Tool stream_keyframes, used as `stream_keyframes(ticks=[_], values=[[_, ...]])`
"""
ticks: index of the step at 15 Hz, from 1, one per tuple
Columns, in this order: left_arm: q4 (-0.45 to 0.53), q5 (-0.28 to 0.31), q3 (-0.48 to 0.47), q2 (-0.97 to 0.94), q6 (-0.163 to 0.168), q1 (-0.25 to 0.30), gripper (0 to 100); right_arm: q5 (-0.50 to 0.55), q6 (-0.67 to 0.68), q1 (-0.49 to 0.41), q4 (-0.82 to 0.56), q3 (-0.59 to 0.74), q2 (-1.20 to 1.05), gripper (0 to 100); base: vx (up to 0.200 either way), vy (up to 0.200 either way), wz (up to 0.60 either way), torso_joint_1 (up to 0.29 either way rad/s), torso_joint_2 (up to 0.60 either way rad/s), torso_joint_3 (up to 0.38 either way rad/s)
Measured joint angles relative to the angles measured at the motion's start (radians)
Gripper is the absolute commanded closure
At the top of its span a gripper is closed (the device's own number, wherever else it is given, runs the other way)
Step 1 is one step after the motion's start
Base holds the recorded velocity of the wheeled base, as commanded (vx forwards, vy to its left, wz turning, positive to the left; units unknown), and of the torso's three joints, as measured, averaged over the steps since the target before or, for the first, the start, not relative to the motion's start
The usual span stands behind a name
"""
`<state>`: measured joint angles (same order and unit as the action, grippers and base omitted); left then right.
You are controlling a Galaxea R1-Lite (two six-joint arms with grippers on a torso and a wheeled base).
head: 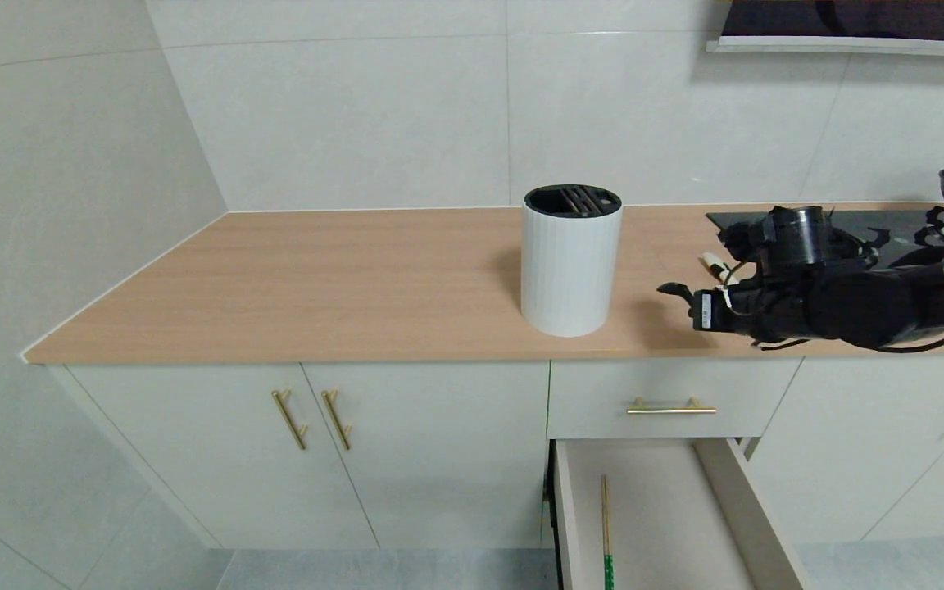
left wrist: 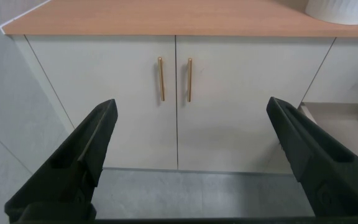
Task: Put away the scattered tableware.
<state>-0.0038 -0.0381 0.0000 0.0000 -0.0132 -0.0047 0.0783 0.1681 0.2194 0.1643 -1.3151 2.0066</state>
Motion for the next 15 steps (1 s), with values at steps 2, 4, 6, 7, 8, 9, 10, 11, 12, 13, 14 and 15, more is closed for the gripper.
stream_keyframes(ticks=[2,4,6,7,8,9,10,11,12,13,14,15], values=[[0.000,0.000,0.000,0.000,0.000,0.000,0,0.023,0.014,0.022,0.000,0.131,-0.099,100,0.000,0.000,0.00,0.000,0.00,0.000],[0.001,0.000,0.000,0.000,0.000,0.000,0,0.079,0.027,0.040,0.001,0.231,-0.174,100,0.000,0.000,0.00,0.000,0.00,0.000],[0.000,0.000,0.000,0.000,0.000,0.000,0,0.094,0.029,0.048,0.001,0.321,-0.230,100,0.000,0.000,0.00,0.000,0.00,0.000],[0.001,0.000,0.000,0.000,0.000,0.000,0,0.095,0.029,0.049,0.001,0.357,-0.250,100,0.000,0.000,0.00,0.000,0.00,0.000],[0.001,0.000,0.000,0.000,0.000,0.000,0,0.096,0.029,0.050,0.002,0.388,-0.267,100,0.000,0.000,0.00,0.000,0.00,0.000],[0.001,0.000,0.000,0.000,0.000,0.000,0,0.096,0.027,0.052,0.012,0.421,-0.278,100,0.000,0.000,0.00,0.000,0.00,0.000],[0.001,0.000,0.000,0.000,0.000,0.000,0,0.096,0.024,0.052,0.049,0.458,-0.286,100,0.000,0.000,0.00,0.000,0.00,0.000],[0.000,0.000,0.000,0.000,0.000,0.000,0,0.097,0.020,0.052,0.089,0.490,-0.291,100,0.000,0.000,0.00,0.000,0.00,0.000],[0.000,0.000,0.000,0.000,0.000,0.000,0,0.098,0.013,0.052,0.107,0.513,-0.293,100,0.000,0.000,0.00,0.000,0.00,0.000],[0.000,0.000,0.000,0.000,0.000,0.000,0,0.098,-0.005,0.052,0.114,0.527,-0.295,100,0.000,0.000,0.00,0.000,0.00,0.000],[0.000,0.000,0.000,0.000,0.000,0.000,0,0.098,-0.025,0.052,0.116,0.539,-0.297,100,0.000,0.000,0.00,0.000,0.00,0.000],[0.000,0.000,0.000,0.000,0.000,0.000,0,0.098,-0.031,0.052,0.116,0.548,-0.296,100,0.000,0.000,0.00,0.000,0.00,0.000]])
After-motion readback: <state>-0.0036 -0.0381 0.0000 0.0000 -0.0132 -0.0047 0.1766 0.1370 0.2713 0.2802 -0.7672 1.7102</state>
